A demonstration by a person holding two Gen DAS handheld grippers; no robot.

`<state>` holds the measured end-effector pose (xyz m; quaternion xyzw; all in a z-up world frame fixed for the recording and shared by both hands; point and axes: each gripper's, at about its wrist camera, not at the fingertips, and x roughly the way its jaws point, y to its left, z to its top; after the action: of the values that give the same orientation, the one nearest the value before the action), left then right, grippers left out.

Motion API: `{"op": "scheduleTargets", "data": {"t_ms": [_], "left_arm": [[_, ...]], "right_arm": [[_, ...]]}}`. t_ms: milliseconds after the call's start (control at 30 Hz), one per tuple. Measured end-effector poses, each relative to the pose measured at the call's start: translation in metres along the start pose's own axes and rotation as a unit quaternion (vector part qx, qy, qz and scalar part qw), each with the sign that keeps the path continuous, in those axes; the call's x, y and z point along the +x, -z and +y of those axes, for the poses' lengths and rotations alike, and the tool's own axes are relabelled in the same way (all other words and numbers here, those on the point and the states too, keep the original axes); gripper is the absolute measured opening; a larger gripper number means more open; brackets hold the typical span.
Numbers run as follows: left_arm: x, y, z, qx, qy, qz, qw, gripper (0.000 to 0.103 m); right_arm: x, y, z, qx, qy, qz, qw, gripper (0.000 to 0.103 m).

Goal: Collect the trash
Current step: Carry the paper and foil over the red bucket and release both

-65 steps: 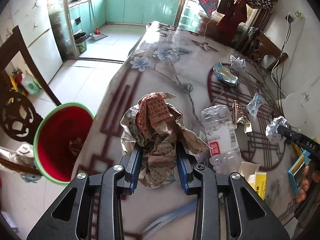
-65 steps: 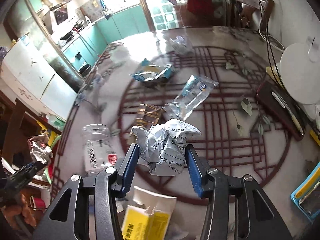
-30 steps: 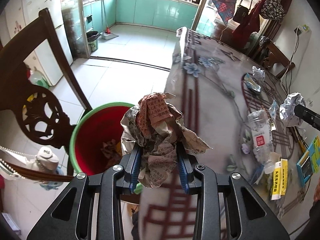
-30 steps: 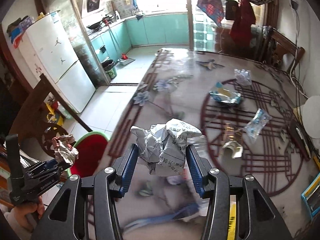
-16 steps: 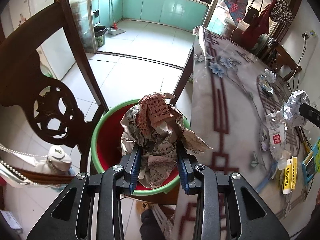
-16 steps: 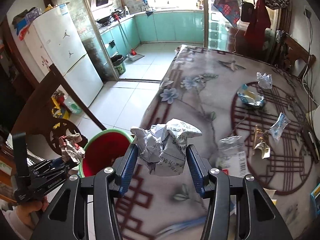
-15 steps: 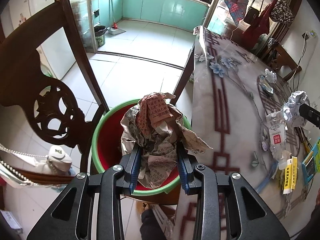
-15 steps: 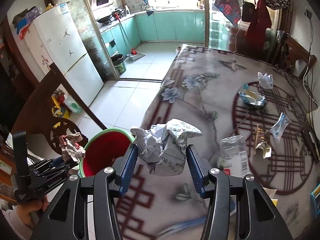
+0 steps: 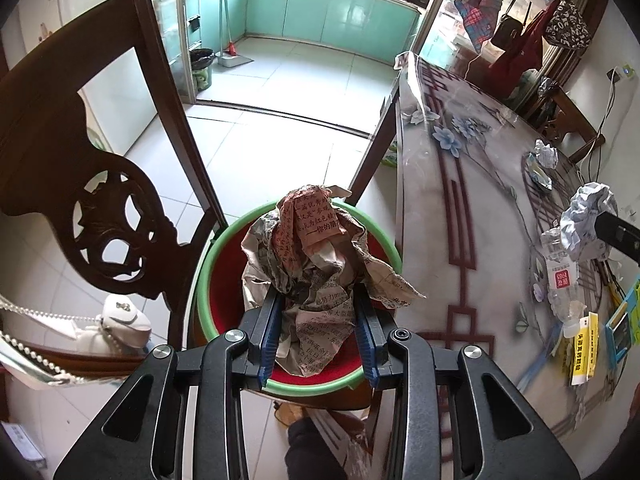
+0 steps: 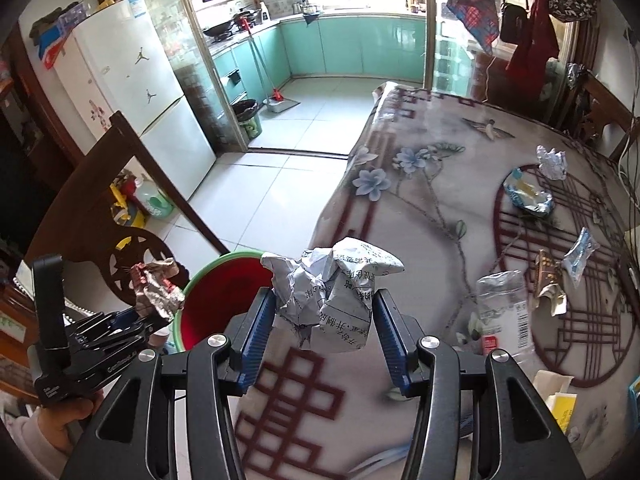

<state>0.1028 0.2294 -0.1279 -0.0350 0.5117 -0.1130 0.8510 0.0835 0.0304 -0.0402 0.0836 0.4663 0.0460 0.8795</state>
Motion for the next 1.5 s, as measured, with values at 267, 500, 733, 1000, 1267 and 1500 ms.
{"op": "scheduleTargets", "data": {"t_ms": [267, 500, 733, 1000, 1267, 1500], "left_arm": [[0.006, 0.002, 0.008, -0.008, -0.002, 0.006, 0.9999, 0.032], [0.011, 0.005, 0.024, -0.026, -0.006, 0.020, 0.9994, 0.032], [0.012, 0.003, 0.028, -0.023, -0.009, 0.019, 0.9995, 0.032], [0.013, -0.002, 0.035, -0.036, -0.010, 0.015, 0.9992, 0.047], [0.011, -0.005, 0.039, -0.036, -0.017, 0.008, 0.9992, 0.051], [0.006, -0.006, 0.035, -0.026, -0.020, -0.002, 0.9995, 0.061]], "right_arm": [[0.017, 0.005, 0.025, -0.012, -0.030, 0.021, 0.999, 0.049], [0.034, 0.006, 0.042, -0.019, -0.057, 0.037, 0.998, 0.050], [0.049, 0.003, 0.057, -0.030, -0.079, 0.041, 0.996, 0.050], [0.053, -0.005, 0.067, -0.027, -0.096, 0.027, 0.995, 0.061], [0.044, -0.011, 0.057, -0.009, -0.094, 0.011, 0.995, 0.063], [0.031, -0.005, 0.043, -0.001, -0.073, 0.006, 0.997, 0.063]]}}
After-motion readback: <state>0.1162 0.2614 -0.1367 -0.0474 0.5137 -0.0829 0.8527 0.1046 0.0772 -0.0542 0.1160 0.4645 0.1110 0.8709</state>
